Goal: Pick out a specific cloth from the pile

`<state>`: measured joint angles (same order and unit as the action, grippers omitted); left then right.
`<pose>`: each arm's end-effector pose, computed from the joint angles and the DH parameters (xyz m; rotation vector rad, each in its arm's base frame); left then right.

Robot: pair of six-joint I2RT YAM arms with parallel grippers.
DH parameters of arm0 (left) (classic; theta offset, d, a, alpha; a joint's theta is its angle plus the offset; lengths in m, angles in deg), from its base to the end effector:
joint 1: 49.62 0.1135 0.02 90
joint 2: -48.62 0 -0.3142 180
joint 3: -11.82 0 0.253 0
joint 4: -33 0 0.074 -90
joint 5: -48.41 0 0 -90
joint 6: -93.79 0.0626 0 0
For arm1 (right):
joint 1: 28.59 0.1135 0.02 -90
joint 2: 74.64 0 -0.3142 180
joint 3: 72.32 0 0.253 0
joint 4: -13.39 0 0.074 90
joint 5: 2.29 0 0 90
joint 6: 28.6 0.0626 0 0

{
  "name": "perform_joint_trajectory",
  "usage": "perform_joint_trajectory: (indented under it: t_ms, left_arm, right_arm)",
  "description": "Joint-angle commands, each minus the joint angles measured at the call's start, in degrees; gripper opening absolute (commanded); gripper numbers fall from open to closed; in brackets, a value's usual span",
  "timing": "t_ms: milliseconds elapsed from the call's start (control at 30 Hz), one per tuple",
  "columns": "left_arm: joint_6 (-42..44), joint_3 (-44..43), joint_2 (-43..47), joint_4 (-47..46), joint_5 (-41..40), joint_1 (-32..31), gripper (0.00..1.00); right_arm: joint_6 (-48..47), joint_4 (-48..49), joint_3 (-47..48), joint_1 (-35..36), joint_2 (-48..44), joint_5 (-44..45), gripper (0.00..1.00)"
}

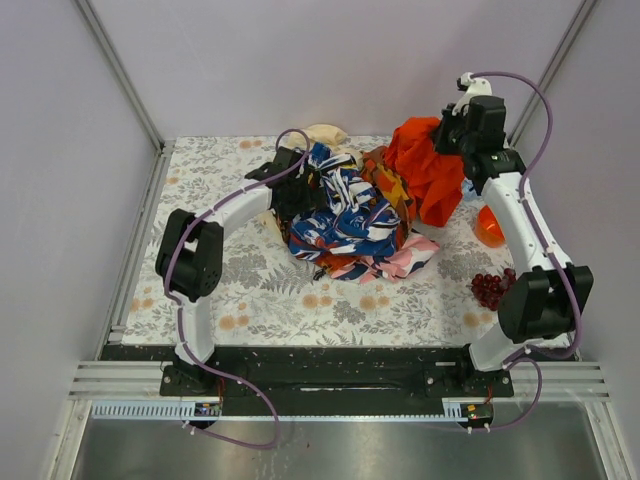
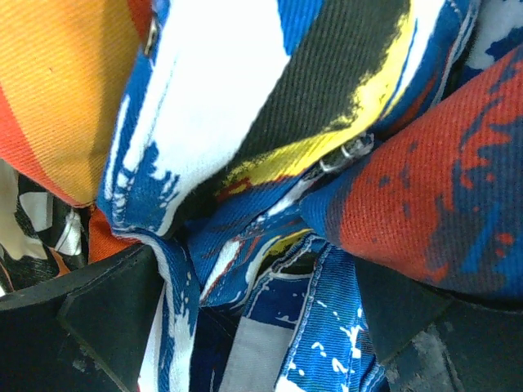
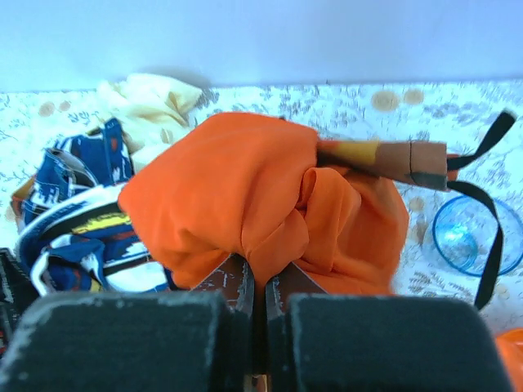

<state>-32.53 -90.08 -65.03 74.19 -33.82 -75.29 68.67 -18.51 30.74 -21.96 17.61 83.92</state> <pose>0.4251 -0.2137 0.2412 -0.1817 2.5850 -0.5980 0.4050 0.0512 0.4258 -0.0333 1.9444 0.2253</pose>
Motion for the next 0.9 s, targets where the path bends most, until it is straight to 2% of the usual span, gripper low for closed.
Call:
perform_joint_trajectory:
  t_ms: [0, 333, 567, 667, 867]
  left_arm:
    - [-0.6, -1.6, -3.5, 2.2, -4.4, -0.5, 0.97]
    - [-0.4, -1.6, -4.0, 3.4, -5.5, -0.7, 0.97]
    - [-0.2, -1.3, -3.3, 3.8, -6.0, -0.7, 0.97]
    - [-0.1, -1.2, -2.9, 3.9, -6.2, -0.8, 0.97]
    - [0.1, -0.7, -2.6, 3.9, -6.2, -0.8, 0.97]
  right_arm:
    - [-3.8, 4.5, 5.8, 0.3, -5.6, -0.7, 0.00]
    - [-4.4, 6.1, 13.8, 0.3, -8.6, -5.8, 0.00]
    - [-3.7, 6.5, 23.8, 0.3, -7.8, -11.1, 0.00]
    - [-2.2, 9.0, 26.1, 0.3, -8.0, -12.4, 0.00]
    - [1.7, 20.0, 27.6, 0.3, -8.8, -13.3, 0.00]
